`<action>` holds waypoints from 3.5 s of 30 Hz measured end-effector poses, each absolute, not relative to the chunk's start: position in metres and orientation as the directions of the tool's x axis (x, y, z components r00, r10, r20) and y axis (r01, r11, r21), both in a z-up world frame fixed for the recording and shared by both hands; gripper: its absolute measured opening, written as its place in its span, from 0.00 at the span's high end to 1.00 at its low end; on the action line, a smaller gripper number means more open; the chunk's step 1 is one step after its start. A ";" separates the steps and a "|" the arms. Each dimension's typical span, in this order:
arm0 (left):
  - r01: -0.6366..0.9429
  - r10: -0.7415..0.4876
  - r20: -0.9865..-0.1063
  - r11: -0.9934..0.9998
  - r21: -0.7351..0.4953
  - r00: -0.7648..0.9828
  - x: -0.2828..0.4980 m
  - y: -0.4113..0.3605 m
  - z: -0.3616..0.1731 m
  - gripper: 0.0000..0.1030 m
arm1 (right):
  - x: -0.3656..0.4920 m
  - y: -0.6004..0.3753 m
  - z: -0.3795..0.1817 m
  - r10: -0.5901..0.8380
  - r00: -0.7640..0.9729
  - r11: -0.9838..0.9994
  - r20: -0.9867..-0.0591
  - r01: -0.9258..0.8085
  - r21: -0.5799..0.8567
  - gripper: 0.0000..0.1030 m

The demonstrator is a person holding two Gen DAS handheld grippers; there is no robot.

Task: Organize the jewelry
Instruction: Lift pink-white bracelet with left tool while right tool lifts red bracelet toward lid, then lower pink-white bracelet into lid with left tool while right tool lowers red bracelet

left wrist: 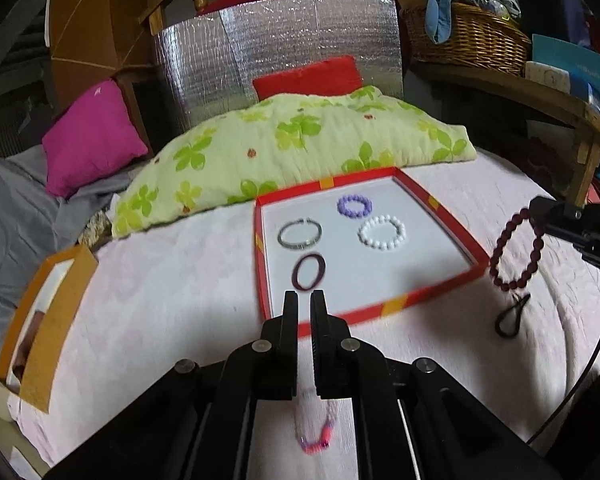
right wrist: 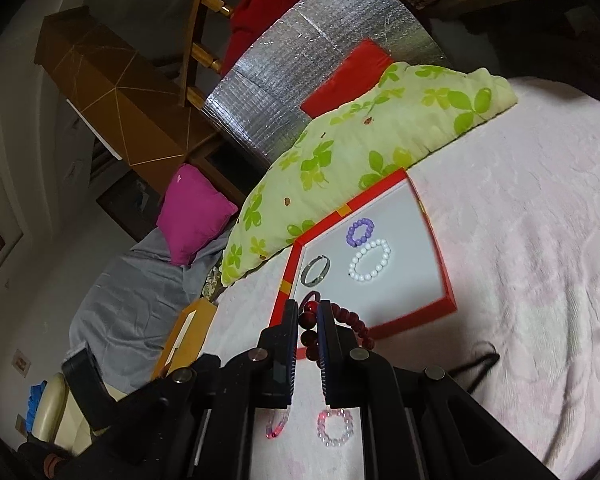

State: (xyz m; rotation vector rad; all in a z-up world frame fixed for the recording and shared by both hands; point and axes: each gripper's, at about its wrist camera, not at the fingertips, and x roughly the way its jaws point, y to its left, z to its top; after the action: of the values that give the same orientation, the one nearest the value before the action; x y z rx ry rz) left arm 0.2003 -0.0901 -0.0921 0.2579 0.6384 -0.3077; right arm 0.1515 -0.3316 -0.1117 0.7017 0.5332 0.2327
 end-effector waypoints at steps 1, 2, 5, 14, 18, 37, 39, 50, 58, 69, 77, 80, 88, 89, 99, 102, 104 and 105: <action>0.358 -0.201 -0.614 0.923 0.142 0.763 0.204 -0.092 -0.090 0.94 | 0.156 -0.331 -0.110 0.372 0.842 0.752 -0.392 -0.026 0.658 0.90; 0.357 -0.201 -0.610 0.923 0.145 0.766 0.207 -0.094 -0.088 0.94 | 0.158 -0.331 -0.110 0.371 0.841 0.754 -0.394 -0.026 0.656 0.90; 0.359 -0.201 -0.607 0.922 0.149 0.769 0.218 -0.102 -0.085 0.94 | 0.167 -0.331 -0.109 0.376 0.835 0.755 -0.403 -0.024 0.655 0.90; 0.359 -0.201 -0.620 0.923 0.140 0.759 0.247 -0.118 -0.088 0.94 | 0.202 -0.327 -0.102 0.365 0.827 0.792 -0.428 -0.035 0.609 0.90; 0.359 -0.199 -0.630 0.923 0.136 0.751 0.260 -0.123 -0.093 0.94 | 0.217 -0.326 -0.103 0.360 0.819 0.801 -0.447 -0.026 0.598 0.90; 0.398 -0.290 -0.764 0.916 -0.048 0.576 0.248 -0.053 -0.128 0.67 | 0.234 -0.325 -0.109 0.360 0.798 0.819 -0.482 -0.023 0.573 0.90; 0.394 -0.287 -0.785 0.917 -0.060 0.549 0.235 -0.049 -0.141 0.50 | 0.234 -0.324 -0.108 0.360 0.802 0.818 -0.477 -0.026 0.575 0.90; 0.387 -0.233 -0.856 0.921 -0.043 0.461 0.204 -0.067 -0.197 0.51 | 0.205 -0.321 -0.103 0.327 0.823 0.843 -0.464 -0.033 0.537 0.90; 0.425 -0.286 -0.830 0.903 -0.065 0.480 0.201 -0.071 -0.186 0.93 | 0.197 -0.345 -0.102 0.302 0.840 0.831 -0.451 0.000 0.556 0.90; 0.476 -0.398 -0.710 0.874 -0.100 0.581 0.202 -0.083 -0.123 0.93 | 0.195 -0.346 -0.094 0.324 0.848 0.817 -0.419 -0.027 0.577 0.90; 0.489 -0.370 -0.683 0.872 -0.022 0.630 0.218 -0.106 -0.094 0.93 | 0.199 -0.342 -0.092 0.335 0.847 0.815 -0.413 -0.040 0.579 0.90; 0.483 -0.353 -0.675 0.875 0.005 0.648 0.227 -0.113 -0.087 0.93 | 0.202 -0.339 -0.091 0.338 0.846 0.816 -0.412 -0.045 0.576 0.90; 0.471 -0.334 -0.647 0.881 0.045 0.685 0.251 -0.129 -0.074 0.93 | 0.209 -0.337 -0.093 0.337 0.843 0.815 -0.419 -0.039 0.578 0.89; 0.472 -0.336 -0.648 0.881 0.041 0.684 0.254 -0.130 -0.075 0.93 | 0.210 -0.336 -0.094 0.339 0.841 0.815 -0.421 -0.039 0.578 0.89; 0.462 -0.337 -0.677 0.887 0.006 0.654 0.280 -0.136 -0.095 0.93 | 0.222 -0.329 -0.099 0.338 0.829 0.823 -0.445 -0.031 0.568 0.90; 0.464 -0.344 -0.679 0.886 -0.006 0.649 0.284 -0.136 -0.096 0.93 | 0.223 -0.327 -0.101 0.339 0.826 0.821 -0.450 -0.026 0.571 0.89; 0.463 -0.349 -0.678 0.886 -0.014 0.647 0.285 -0.135 -0.096 0.93 | 0.224 -0.323 -0.102 0.338 0.825 0.824 -0.453 -0.027 0.566 0.89; 0.460 -0.350 -0.680 0.888 -0.020 0.645 0.286 -0.134 -0.097 0.93 | 0.225 -0.321 -0.103 0.339 0.823 0.825 -0.455 -0.028 0.564 0.89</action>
State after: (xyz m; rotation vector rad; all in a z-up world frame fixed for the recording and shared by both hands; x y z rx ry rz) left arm 0.2856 -0.1341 -0.0970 0.1602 0.7379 -0.4631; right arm 0.2246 -0.3214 -0.1025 0.5728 0.5760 0.2067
